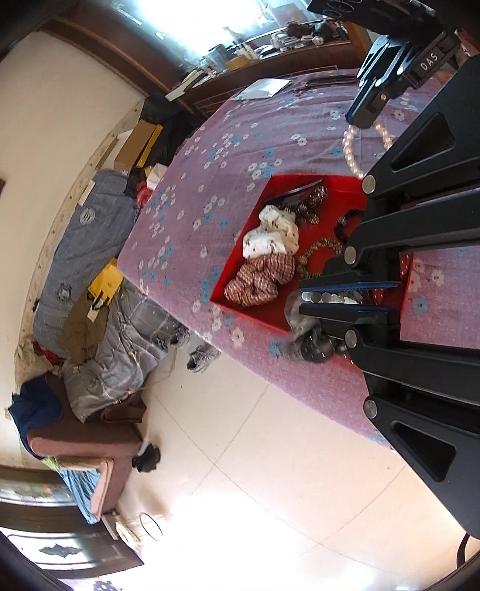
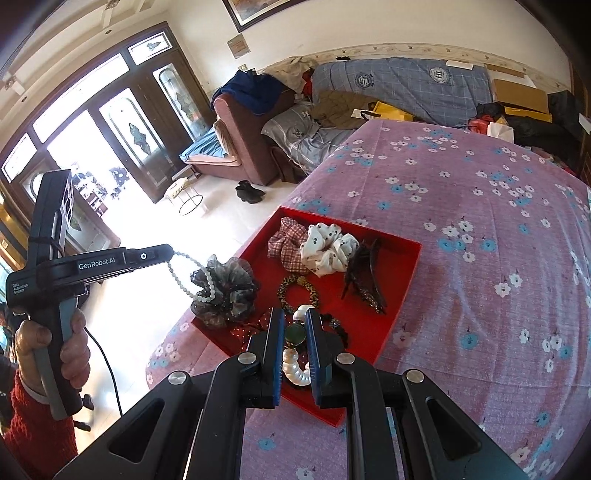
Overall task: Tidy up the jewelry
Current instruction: 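Lower both pearl bracelets into the red tray and open both tools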
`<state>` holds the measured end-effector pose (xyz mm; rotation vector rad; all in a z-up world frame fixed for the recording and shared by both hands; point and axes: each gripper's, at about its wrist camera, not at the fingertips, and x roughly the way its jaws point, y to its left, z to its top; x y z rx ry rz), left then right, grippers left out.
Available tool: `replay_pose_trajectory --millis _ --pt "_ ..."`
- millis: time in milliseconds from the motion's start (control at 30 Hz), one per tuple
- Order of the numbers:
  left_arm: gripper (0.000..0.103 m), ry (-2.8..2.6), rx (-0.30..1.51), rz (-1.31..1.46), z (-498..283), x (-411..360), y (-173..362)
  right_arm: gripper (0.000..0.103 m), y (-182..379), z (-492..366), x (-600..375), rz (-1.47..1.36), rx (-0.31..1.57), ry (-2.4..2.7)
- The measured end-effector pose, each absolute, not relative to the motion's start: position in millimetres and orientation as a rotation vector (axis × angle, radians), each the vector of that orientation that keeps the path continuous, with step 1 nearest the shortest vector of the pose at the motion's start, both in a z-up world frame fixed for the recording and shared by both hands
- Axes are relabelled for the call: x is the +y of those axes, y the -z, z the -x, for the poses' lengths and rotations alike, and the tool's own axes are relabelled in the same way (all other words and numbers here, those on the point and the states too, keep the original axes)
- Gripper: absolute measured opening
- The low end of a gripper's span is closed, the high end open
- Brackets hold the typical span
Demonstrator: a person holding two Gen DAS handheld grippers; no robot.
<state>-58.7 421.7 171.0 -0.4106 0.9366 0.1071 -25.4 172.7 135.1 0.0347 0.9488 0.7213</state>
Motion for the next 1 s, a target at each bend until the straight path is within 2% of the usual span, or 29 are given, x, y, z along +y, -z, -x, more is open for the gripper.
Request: replay_pose_trajectory --millis 433,1000 --pt "0.005 0.029 0.915 0.34 10 370 -186 0.013 -147 0 169 -0.067 0.918 -0.698" --pt "0.005 0.156 1.03 0.365 -31 331 -136 0.013 -113 -15 167 -0.105 1.023 -0.664"
